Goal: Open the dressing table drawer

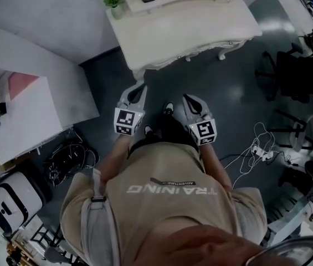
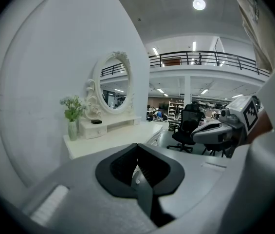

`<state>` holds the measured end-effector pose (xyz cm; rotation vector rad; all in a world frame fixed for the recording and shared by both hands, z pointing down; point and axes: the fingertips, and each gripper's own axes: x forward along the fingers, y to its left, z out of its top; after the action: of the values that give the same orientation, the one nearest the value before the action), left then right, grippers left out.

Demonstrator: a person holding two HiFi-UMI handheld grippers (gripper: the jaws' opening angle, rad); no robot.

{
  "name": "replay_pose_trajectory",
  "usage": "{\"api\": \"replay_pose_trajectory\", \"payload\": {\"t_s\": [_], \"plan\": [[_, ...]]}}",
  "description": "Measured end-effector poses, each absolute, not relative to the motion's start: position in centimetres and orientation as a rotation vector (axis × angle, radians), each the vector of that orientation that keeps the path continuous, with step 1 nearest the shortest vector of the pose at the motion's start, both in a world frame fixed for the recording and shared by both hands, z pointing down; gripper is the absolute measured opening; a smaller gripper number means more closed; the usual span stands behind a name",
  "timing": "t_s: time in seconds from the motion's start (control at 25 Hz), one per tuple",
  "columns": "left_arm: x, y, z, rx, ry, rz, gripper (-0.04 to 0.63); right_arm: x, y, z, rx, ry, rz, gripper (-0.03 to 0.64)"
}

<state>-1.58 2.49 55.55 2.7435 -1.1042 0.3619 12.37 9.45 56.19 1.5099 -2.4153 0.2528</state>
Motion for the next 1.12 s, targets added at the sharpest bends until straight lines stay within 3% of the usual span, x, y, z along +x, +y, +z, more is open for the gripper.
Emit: {"api": "replay_pose_trajectory", "payload": {"t_s": [0.52,1.12], "plan": [[2.2,-8.8,51.4,2.642,-1.384,0.363,0.008,17.7,-6.3,55.4,1.33,-2.599,0.175,0.003],[0.3,-13.2,54.0,2.506,-1.491,0.382,0.008,16.2,-13.7,57.9,1.228,-2.621,0.241,0.003]]}}
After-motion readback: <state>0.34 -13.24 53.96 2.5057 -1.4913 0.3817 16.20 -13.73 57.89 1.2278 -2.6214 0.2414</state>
